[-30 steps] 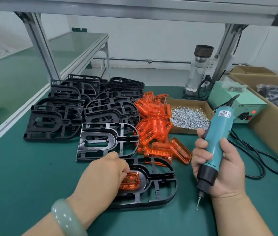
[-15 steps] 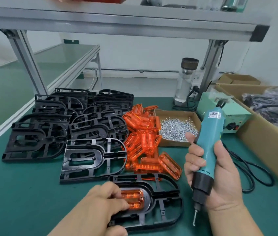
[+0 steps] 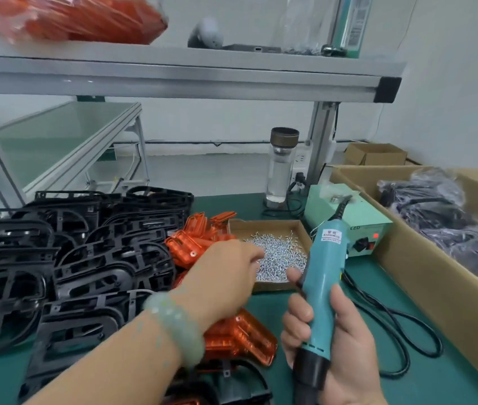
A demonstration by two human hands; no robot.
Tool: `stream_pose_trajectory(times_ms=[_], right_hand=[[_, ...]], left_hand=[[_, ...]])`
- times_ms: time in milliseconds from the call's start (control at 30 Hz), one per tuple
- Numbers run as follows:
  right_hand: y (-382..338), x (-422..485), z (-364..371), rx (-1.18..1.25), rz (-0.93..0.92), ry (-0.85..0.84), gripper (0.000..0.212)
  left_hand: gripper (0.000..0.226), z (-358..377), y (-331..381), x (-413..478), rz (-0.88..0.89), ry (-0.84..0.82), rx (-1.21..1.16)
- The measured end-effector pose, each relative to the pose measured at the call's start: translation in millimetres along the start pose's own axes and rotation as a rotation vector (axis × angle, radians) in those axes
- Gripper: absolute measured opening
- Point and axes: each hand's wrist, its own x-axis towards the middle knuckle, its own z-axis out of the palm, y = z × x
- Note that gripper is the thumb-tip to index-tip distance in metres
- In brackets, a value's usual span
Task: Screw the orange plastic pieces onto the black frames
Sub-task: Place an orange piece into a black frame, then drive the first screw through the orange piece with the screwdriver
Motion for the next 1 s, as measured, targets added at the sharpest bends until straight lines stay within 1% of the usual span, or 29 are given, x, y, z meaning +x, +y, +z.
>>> stream_pose_trajectory(times_ms=[67,167,233,300,367,500,600,700,800,833,900,1000], right_hand=[[-2,1,-2,0.032,-0.006,-0.001,0.078],[-5,3,-3,0.069,-0.027,-0.015,0.080],[-5,4,-4,0.067,-0.036,-0.015,0.080],[-4,4,-4,0.066,-0.036,-0.027,0.078],[-4,3,-3,0.071,-0.031,-0.044,0.077],[-2,5,-1,0.083,-0.016,-0.028,0.082],[-1,5,0,0.105,-0.007,-0.010,0.080],[0,5,1,0.111,-0.004,-0.002,0.077],[3,4,1,0.104,-0.014,0.017,0.078],[3,4,1,0.098,-0.018,0.022,0.078],[4,4,1,0.088,-0.021,0.028,0.076],[4,3,1,0.085,-0.024,0.026,0.073]], left_hand=[[0.020,21,7,35,0.000,-0.114,0.126],[0.031,48,13,66,0.020,-0.293,0.288],[0.031,59,15,77,-0.005,-0.360,0.368],[0.029,62,16,84,-0.036,-0.371,0.394],[0.020,61,17,87,-0.030,-0.350,0.413],[0.017,59,16,85,-0.059,-0.243,0.446],[0.024,59,12,82,-0.112,-0.227,0.380],[0.028,53,12,78,-0.071,-0.216,0.316],[0.049,44,12,72,-0.043,-0.178,0.227],[0.052,42,11,70,-0.047,-0.161,0.188],[0.046,38,10,65,-0.098,-0.077,0.040],[0.012,20,9,50,-0.228,0.065,-0.346]])
